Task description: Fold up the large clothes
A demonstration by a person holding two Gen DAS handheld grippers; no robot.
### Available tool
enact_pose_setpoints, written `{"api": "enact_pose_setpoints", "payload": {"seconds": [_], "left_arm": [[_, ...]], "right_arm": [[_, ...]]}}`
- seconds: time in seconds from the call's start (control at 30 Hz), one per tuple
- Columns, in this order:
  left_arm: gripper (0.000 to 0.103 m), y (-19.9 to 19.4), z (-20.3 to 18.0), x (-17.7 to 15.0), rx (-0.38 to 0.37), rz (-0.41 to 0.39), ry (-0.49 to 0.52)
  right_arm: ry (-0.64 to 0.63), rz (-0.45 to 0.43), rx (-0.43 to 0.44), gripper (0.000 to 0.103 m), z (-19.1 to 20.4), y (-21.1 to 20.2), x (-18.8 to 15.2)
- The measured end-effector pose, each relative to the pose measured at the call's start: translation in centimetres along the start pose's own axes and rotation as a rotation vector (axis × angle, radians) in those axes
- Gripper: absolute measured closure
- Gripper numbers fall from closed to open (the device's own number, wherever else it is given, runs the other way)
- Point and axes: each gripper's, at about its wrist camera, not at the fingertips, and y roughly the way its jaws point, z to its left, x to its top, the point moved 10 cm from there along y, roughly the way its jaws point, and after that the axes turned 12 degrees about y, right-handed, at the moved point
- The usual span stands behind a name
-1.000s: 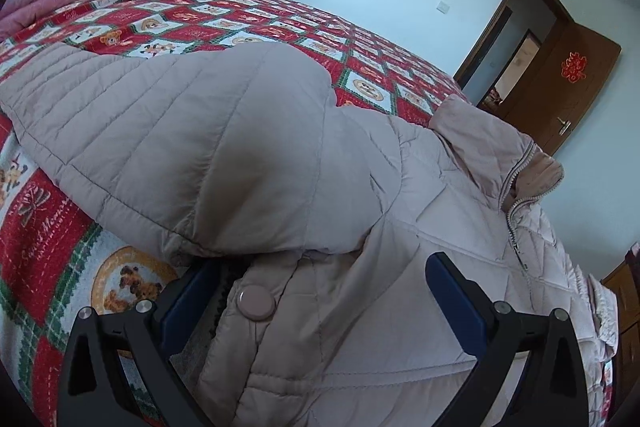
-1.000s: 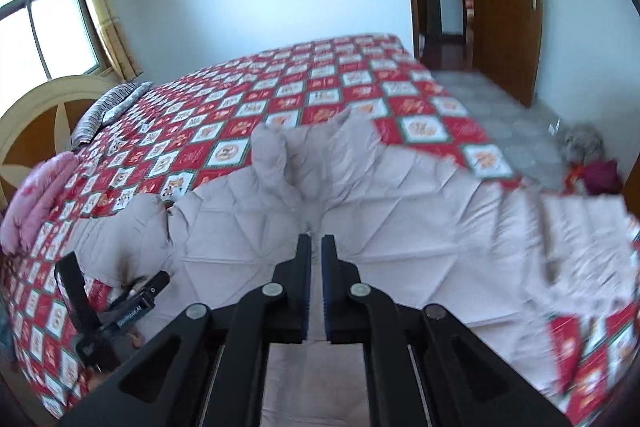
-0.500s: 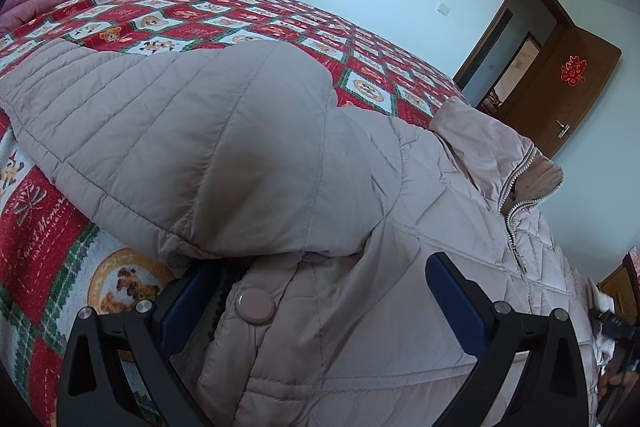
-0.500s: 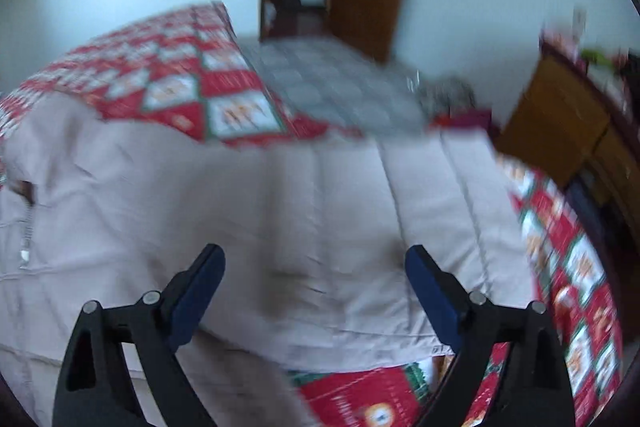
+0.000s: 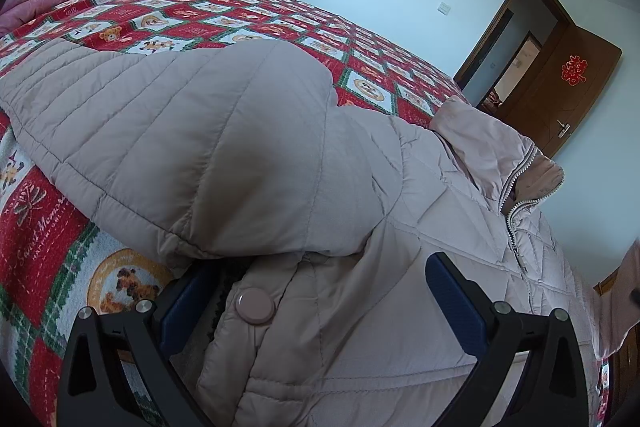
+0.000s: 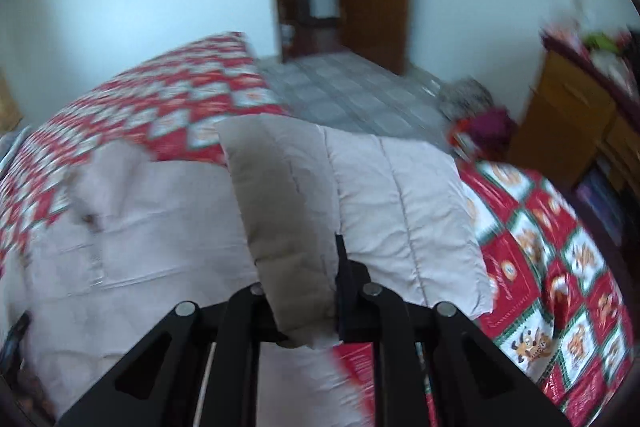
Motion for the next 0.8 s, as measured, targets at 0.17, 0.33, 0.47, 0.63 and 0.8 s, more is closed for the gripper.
{"api": "enact_pose_setpoints", "payload": {"seconds": [0.17,0.33,0.47,0.63,0.8], "left_arm": [[0.001,-0.1,0.0,0.0,-0.006,-0.003,-0.005],[0.001,-0.2,0.1,0.0,-0.012,-0.006,-0.009],[0.001,-0.3,0.2,-0.1,-0.021,-0.011,-0.017],[0.001,-0.3,0.2,0.0,-0.032,-0.018,-0.027],[0.001,-0.3,0.2,0.1,-0.040,-0.021,-0.033]], "right_arm": [[-0.129,0.076,0.153,0.087,10.7,-0.9,-3.4],[-0.186,0.190,0.301,0.087,19.7,1.8,-9.0],[-0.192,0.282,0.370,0.087,24.7,4.5,-13.6],[-0.164,0.341,0.418,0.087,26.3,6.7,-16.1],[-0.178,0.362,0.505,0.071,27.7,7.1,-16.9]]}}
